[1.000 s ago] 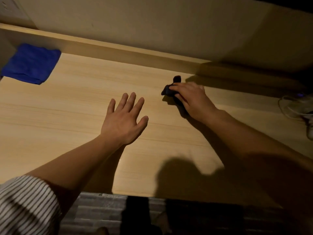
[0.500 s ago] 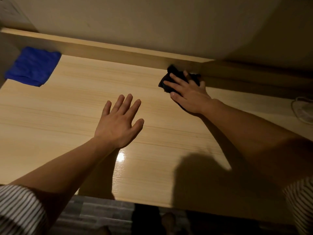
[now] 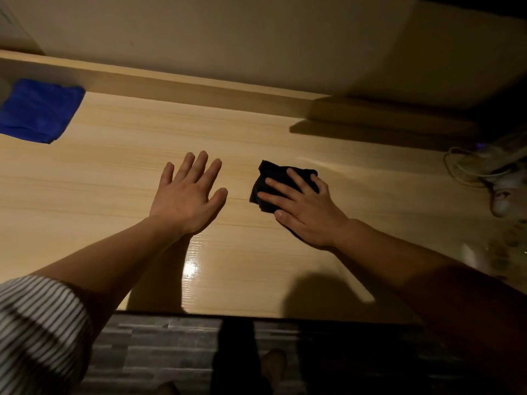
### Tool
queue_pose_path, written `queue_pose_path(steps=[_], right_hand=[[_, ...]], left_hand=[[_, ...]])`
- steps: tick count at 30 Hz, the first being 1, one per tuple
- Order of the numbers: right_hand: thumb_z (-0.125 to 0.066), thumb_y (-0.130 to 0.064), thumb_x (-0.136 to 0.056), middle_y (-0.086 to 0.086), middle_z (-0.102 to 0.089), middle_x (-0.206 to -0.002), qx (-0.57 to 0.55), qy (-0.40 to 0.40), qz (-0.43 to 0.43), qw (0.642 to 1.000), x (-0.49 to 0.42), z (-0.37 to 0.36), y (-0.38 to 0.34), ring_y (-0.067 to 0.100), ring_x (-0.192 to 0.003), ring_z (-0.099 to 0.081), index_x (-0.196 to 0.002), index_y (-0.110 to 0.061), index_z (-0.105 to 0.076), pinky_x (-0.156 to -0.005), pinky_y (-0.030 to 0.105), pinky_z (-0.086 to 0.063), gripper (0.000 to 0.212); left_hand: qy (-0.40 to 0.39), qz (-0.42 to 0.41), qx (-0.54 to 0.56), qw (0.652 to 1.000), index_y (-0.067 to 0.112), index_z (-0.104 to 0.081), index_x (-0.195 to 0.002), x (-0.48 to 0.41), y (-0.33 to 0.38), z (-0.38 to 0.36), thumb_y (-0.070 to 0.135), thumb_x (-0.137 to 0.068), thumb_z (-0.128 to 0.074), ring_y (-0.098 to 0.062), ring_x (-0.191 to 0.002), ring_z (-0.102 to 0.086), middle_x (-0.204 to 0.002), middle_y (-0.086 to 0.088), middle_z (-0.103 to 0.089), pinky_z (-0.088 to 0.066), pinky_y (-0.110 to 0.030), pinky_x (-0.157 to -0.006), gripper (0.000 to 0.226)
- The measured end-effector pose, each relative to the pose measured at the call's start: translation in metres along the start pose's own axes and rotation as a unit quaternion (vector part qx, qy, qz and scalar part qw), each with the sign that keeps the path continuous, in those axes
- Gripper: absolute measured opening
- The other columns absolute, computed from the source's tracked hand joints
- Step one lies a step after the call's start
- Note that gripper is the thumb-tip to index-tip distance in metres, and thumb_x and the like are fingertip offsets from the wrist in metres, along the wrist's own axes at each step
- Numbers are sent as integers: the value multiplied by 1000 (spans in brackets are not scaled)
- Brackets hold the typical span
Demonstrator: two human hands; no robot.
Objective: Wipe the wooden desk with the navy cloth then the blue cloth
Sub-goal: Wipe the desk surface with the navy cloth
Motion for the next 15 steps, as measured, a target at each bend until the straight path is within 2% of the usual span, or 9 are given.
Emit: queue_pose_path(steps=[9,15], right_hand=[[-12,-61,-107,-21,-7,-170,7,-3,-13,1000,76,-27,-61,22,-159,8,-158,-55,-14,-119,56,5,52],[-20,-58,-107,-18,-12,-170,1,11,-35,999,114,-41,-105,19,-159,1,-159,-49,-19,-117,55,-6,53]], left_hand=[[-19,-11,2,1000,36,0,-170,2,2,7,72,-102,-6,-23,-164,11,-179,-1,6,4,-57,-130,77],[-8,-32,31,999,30,-15,-170,9,4,15,63,-106,-15,-27,-165,1,-179,-6,-7,0,-57,-131,72]])
Point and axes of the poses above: each hand's wrist, its own x-axis away from the middle knuckle, its own z-axis out of the back of the hand, y = z × x, the point moved 4 cm from there along -x, towards the middle knuckle
